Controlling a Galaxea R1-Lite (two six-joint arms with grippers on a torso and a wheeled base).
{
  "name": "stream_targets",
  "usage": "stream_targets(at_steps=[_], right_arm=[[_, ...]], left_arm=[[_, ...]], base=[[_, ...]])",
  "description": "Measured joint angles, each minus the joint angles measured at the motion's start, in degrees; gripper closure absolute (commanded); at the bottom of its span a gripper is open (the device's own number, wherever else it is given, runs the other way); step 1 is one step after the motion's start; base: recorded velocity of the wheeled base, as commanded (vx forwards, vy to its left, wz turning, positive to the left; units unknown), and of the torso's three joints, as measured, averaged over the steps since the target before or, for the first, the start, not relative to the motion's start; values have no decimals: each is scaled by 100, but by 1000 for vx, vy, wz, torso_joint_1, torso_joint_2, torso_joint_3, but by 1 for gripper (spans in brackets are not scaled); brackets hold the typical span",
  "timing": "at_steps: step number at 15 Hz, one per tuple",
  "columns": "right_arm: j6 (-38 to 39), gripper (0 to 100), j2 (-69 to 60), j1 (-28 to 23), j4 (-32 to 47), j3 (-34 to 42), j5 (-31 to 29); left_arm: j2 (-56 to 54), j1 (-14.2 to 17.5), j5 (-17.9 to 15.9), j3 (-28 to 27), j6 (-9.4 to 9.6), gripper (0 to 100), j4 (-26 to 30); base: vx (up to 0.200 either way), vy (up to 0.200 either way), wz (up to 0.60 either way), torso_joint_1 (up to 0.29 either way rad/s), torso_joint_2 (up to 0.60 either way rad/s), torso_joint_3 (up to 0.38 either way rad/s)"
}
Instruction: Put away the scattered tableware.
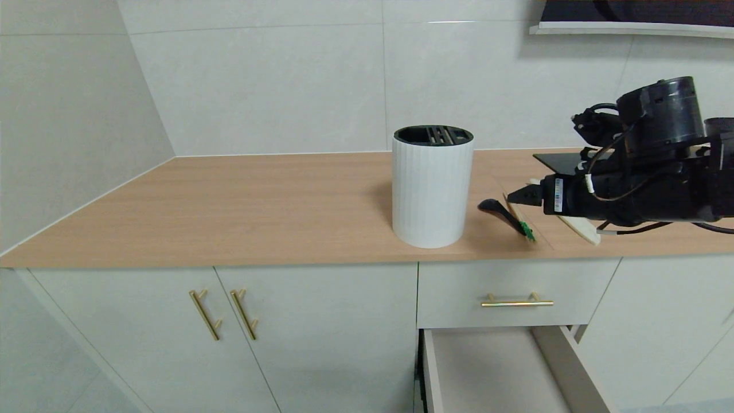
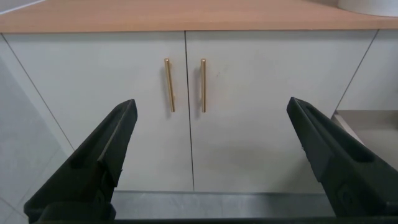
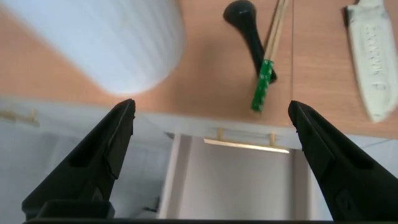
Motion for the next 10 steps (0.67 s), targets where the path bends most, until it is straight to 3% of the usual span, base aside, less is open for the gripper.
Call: stream_targets(at_steps=[6, 10], right_arm=[[228, 0, 922, 89, 7, -408, -1387], [238, 0, 1359, 140, -6, -524, -1506]], left_arm=[[0, 0, 2, 0, 0, 0, 0], [0, 0, 0, 0, 0, 0, -2]], base=[[0, 0, 0, 0, 0, 0], [0, 0, 0, 0, 0, 0]])
